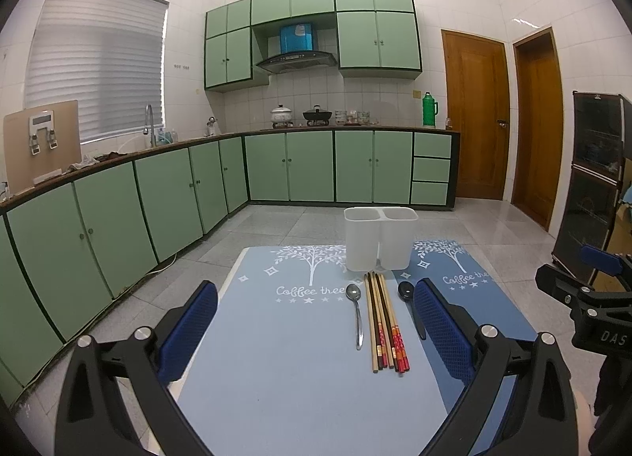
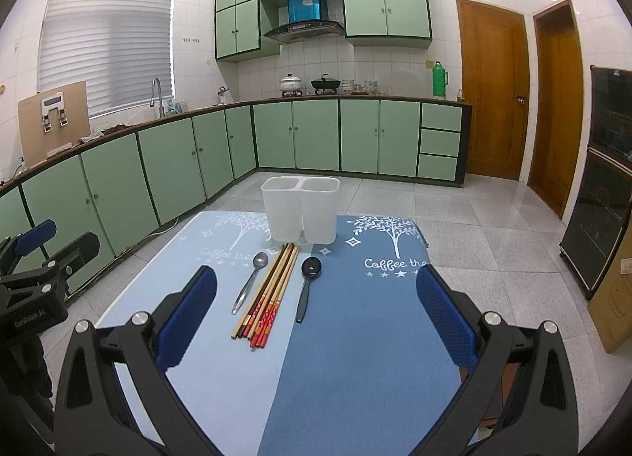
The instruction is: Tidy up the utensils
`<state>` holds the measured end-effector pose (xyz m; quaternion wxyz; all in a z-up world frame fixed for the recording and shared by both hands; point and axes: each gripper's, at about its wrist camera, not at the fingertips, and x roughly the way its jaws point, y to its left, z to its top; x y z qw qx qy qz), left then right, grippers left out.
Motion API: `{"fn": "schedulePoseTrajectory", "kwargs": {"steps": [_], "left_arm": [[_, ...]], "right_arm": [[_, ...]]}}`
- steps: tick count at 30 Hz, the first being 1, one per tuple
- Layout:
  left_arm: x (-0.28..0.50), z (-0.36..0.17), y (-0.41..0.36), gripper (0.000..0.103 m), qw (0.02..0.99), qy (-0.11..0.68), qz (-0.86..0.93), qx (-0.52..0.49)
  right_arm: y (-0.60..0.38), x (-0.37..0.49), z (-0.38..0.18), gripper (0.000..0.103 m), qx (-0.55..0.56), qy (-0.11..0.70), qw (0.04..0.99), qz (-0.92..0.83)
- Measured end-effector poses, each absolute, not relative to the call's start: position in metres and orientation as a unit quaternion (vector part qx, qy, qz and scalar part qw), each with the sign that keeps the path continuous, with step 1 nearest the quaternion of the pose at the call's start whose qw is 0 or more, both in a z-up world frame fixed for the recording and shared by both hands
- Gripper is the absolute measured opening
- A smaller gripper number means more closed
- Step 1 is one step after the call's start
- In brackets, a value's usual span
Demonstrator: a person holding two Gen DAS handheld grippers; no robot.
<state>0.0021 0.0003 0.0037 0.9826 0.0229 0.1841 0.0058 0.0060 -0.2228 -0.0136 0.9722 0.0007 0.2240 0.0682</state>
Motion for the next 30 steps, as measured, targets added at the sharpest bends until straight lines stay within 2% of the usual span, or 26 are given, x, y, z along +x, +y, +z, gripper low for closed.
{"fn": "schedulePoseTrajectory", "kwargs": {"steps": [30], "left_arm": [[0.0036, 0.0009, 0.0012, 0.097, 0.982, 0.187, 0.009, 0.021]], "right_arm": [[-0.224, 0.0065, -0.0164, 0.098, 0.002, 0.228, 0.971, 0.067]]}}
